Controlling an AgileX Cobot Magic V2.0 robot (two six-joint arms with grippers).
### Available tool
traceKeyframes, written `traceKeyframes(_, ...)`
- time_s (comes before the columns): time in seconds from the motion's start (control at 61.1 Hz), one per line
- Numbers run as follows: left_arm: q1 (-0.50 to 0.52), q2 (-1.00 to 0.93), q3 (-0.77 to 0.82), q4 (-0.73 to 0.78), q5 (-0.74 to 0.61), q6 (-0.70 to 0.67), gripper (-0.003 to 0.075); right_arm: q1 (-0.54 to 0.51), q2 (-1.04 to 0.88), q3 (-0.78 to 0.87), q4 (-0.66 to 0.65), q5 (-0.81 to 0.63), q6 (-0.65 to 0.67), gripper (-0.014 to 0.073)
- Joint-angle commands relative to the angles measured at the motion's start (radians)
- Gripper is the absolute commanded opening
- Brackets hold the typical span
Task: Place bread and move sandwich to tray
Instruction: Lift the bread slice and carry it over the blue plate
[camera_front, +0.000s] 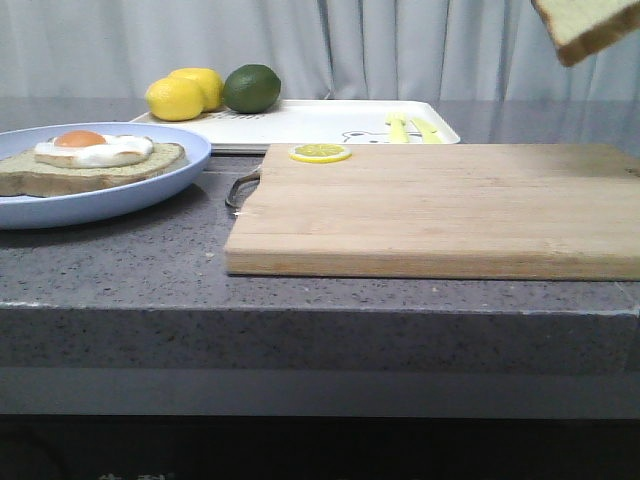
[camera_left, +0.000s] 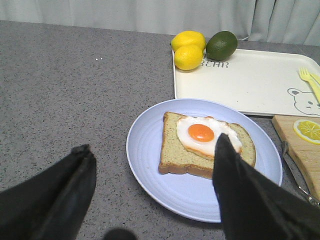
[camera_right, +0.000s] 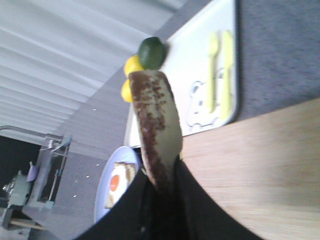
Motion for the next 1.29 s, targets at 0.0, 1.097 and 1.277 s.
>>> traceKeyframes(0.0, -0.003, 0.009, -0.029, -0.001, -0.074, 0.001, 0.0493, 0.072, -0.056, -0.023, 0.142, 0.151, 0.000, -0.0051)
traceKeyframes(1.097, -0.003, 0.009, -0.029, -0.009, -0.076, 0.001, 0.0493, 1.156, 0.235, -0.258, 0.563, -0.692, 0.010, -0.0051)
traceKeyframes(1.277, -0.003, 0.009, -0.029, -0.009, -0.076, 0.001, 0.0493, 1.194, 0.346, -0.370, 0.563, -0.723, 0.034, -0.0051)
